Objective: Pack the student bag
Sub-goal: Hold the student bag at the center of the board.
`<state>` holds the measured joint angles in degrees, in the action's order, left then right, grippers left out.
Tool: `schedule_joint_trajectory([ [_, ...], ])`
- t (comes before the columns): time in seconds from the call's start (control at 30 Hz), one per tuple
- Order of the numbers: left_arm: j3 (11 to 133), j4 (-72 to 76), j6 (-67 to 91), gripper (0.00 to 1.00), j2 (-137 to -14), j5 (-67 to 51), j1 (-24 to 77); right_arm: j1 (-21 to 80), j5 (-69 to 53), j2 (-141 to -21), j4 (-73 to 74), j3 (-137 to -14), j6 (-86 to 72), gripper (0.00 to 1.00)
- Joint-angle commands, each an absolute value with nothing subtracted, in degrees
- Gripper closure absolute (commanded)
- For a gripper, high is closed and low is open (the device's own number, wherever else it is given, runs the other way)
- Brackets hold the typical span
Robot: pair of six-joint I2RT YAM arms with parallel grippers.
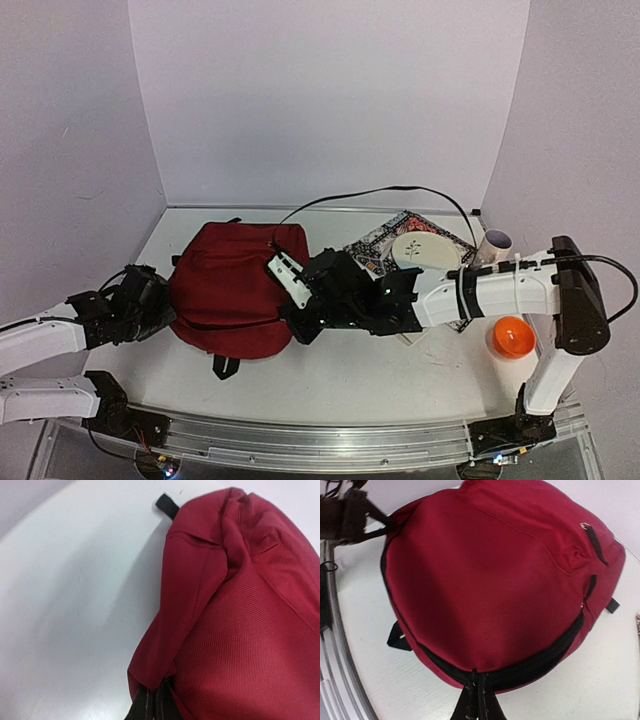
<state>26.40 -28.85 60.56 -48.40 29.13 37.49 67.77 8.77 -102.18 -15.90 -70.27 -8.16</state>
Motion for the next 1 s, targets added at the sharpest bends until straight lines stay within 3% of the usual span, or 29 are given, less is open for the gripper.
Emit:
schedule_joint_trajectory([
  [0.0,32.6,-26.0,47.4,0.81,-49.6,31.8,36.0,68.0,5.9,-103.8,-16.8,-74.1,-8.6,1.0],
  [0.17,34.3,-20.6,38.2,0.52,-49.5,18.9,36.7,67.9,8.4,-104.6,-17.1,-75.5,-8.4,1.0],
  [0.33,34.5,-20.0,35.0,0.34,-48.2,15.6,42.6,67.9,10.4,-105.1,-18.5,-75.7,-8.5,1.0],
  [0.53,35.6,-18.3,31.8,0.27,-50.4,16.5,53.1,67.8,11.8,-105.0,-19.6,-75.1,-9.6,1.0],
  [0.77,43.3,-35.4,38.6,0.2,-47.2,39.7,55.6,67.7,11.2,-105.1,-19.9,-74.5,-10.3,1.0],
  [0.97,47.4,-35.5,33.6,0.18,-52.2,34.1,55.7,67.0,13.9,-103.6,-20.1,-72.7,-10.8,1.0],
])
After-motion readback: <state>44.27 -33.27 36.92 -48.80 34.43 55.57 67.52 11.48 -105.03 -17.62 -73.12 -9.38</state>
